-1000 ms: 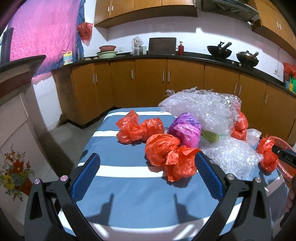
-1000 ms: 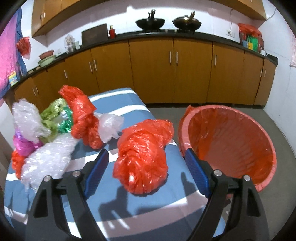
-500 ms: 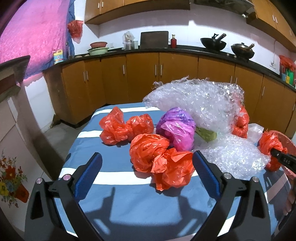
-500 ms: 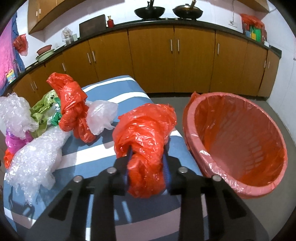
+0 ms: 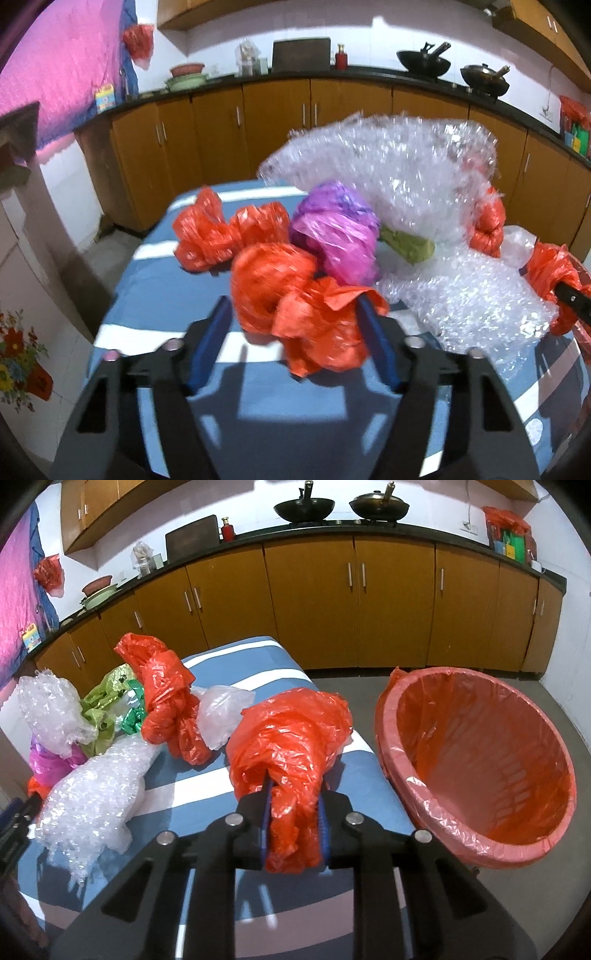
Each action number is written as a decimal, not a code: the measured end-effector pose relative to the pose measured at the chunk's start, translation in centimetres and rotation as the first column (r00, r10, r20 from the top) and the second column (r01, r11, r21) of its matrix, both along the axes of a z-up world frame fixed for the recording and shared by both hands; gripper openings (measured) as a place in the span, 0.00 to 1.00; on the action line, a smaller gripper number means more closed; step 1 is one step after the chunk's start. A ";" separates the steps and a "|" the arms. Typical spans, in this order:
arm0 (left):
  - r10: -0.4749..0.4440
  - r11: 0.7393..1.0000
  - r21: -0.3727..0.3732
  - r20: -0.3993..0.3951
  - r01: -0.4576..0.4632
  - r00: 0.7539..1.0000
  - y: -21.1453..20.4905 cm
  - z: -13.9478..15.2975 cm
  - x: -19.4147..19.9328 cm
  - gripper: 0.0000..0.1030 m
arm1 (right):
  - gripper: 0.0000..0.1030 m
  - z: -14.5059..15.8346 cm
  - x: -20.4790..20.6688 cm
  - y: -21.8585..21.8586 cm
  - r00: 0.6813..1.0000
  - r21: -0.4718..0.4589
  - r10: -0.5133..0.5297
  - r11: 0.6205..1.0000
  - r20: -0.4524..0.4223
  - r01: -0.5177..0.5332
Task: Collect trash
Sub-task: 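Lift the red bag with the right tool while the left tool grasps another red bag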
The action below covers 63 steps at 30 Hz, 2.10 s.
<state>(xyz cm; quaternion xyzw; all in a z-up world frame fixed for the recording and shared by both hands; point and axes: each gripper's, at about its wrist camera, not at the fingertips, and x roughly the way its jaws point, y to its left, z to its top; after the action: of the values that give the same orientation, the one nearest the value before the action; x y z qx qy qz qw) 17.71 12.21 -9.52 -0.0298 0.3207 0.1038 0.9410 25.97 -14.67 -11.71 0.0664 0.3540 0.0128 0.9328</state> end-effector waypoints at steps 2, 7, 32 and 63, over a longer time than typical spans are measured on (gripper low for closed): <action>-0.011 0.999 -0.034 -0.020 0.010 1.000 0.2 -0.4 0.1 0.36 | 0.20 0.2 -0.1 -0.1 1.000 0.002 0.001 1.000 0.002 -0.001; -0.026 0.997 -0.071 -0.006 0.026 1.000 0.8 -0.3 -1.0 0.10 | 0.20 0.5 -0.7 -0.2 1.000 0.003 0.005 1.000 0.010 -0.005; 0.006 0.998 -0.058 0.119 0.001 0.993 3.7 5.1 -7.5 0.02 | 0.20 3.2 -4.0 -1.3 0.997 0.043 0.031 0.998 0.074 -0.035; -0.051 0.996 -0.078 -0.035 0.048 0.998 2.3 -0.4 -4.5 0.17 | 0.20 4.3 -5.7 -2.4 0.995 0.050 0.035 0.998 0.092 -0.040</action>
<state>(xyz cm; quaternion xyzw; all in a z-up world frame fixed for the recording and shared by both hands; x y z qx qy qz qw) 13.22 14.51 -9.94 -0.0560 0.3425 0.0687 0.9353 20.27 -17.05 -7.38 0.0831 0.3119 0.0423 0.9455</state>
